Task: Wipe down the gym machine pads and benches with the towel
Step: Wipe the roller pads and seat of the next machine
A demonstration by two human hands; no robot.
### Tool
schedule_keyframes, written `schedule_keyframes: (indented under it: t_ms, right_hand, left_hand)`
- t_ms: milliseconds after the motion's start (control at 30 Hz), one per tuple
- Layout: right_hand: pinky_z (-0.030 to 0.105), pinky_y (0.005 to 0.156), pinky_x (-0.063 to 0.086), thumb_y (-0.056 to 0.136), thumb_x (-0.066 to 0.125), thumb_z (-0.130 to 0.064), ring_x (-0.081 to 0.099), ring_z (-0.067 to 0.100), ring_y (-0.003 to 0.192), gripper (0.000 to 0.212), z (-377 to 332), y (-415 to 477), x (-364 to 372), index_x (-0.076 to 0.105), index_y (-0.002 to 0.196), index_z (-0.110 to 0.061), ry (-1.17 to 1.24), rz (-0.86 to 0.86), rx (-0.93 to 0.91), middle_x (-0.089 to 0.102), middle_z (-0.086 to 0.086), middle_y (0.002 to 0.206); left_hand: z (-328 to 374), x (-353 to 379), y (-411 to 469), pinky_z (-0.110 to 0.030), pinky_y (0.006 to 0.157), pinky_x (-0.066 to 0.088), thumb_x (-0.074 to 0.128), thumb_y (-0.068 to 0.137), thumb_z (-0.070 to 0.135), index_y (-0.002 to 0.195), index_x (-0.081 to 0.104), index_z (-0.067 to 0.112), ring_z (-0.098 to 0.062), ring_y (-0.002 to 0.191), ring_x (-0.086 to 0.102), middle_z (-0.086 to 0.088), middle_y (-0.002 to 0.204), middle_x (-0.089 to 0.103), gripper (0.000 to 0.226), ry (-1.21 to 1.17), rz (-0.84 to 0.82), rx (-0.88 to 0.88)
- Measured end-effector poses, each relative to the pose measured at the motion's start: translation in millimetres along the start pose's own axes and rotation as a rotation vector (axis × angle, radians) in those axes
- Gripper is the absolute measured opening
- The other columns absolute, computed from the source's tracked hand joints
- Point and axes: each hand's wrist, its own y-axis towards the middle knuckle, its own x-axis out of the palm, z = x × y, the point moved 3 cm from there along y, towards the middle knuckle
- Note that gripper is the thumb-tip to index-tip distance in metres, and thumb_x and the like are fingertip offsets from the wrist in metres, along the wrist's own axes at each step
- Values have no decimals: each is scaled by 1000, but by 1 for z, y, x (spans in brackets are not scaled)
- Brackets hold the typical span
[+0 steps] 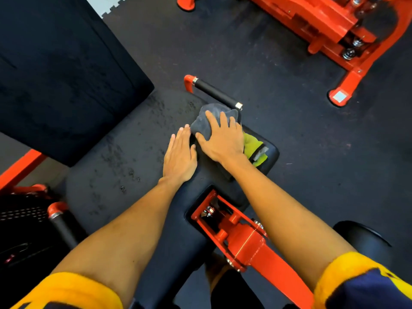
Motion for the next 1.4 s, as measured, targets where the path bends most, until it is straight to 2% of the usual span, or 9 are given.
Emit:
schedule_keyframes:
  t_ms: [133, 333, 467, 633, 800, 900, 1133, 1233, 1400]
  right_hand:
    - [48, 123, 25, 93, 45, -75, 25, 34, 154, 87, 27, -26, -3, 14, 165, -37, -49, -49, -178, 25, 7, 170]
    - [53, 121, 25, 88, 48, -78, 27, 38, 151, 93, 15, 13, -7, 21, 162, -30, 4, -86, 63, 28, 5, 167]
    - [53, 125, 16, 93, 46, -72, 19, 41, 155, 91, -31, -30, 15, 16, 165, -27, -49, -72, -10, 20, 11, 171]
    - [51, 124, 22, 97, 50, -63, 28, 38, 154, 84, -42, -101, 37, 22, 165, -21, 26, 34, -103, 30, 13, 167]
    - [50, 127, 15, 98, 55, -58, 16, 32, 157, 89, -13, -51, 12, 14, 165, -17, 74, 46, 134, 14, 7, 172]
    - [52, 126, 16, 97, 56, -55, 17, 38, 156, 89, -29, -47, 13, 13, 165, -15, 133, 76, 227, 18, 10, 171]
    - [55, 124, 26, 101, 48, -53, 27, 47, 151, 79, -64, -123, 48, 20, 165, -17, 95, 124, 21, 27, 26, 165]
    - [55, 122, 29, 101, 52, -53, 32, 47, 149, 78, -51, -104, 49, 23, 164, -18, 54, 138, -43, 34, 27, 161]
    - [52, 125, 17, 102, 47, -55, 23, 43, 153, 78, -45, -22, 33, 12, 166, -24, 26, 83, 22, 28, 22, 164]
  left_hand:
    - [-11, -8, -13, -32, 129, 1, 40, 107, 19, 159, 28, 12, -14, 157, 11, -1, 169, 20, 54, 33, 2, -22]
    - [-32, -17, -36, -35, 129, 1, 32, 109, 27, 162, 24, 16, -13, 158, 6, 0, 171, 14, 54, 119, -24, -18]
    - [-41, -21, -49, -33, 128, -1, 32, 109, 24, 162, 22, 14, -14, 158, 5, -1, 171, 13, 55, 132, -30, -32]
    - [-44, -24, -55, -33, 128, -2, 34, 107, 16, 162, 20, 12, -14, 158, 2, -3, 171, 12, 57, 113, -43, -43]
    - [-44, -23, -55, -36, 129, 2, 33, 108, 20, 162, 22, 13, -15, 158, 5, -3, 171, 13, 56, 133, -40, -28]
    - [-45, -22, -54, -36, 129, 1, 34, 107, 20, 162, 22, 13, -16, 158, 6, -3, 171, 14, 56, 142, -40, -30]
    - [-48, -25, -54, -31, 128, -5, 31, 109, 24, 162, 21, 11, -12, 157, 0, -2, 171, 12, 55, 46, -90, -42]
    - [-49, -29, -52, -31, 128, -3, 36, 107, 18, 161, 24, 12, -14, 158, 2, -2, 170, 14, 55, 13, -76, -38]
    - [-46, -30, -44, -37, 129, 2, 41, 105, 21, 158, 30, 12, -20, 158, 7, -5, 169, 19, 55, 88, -66, -9]
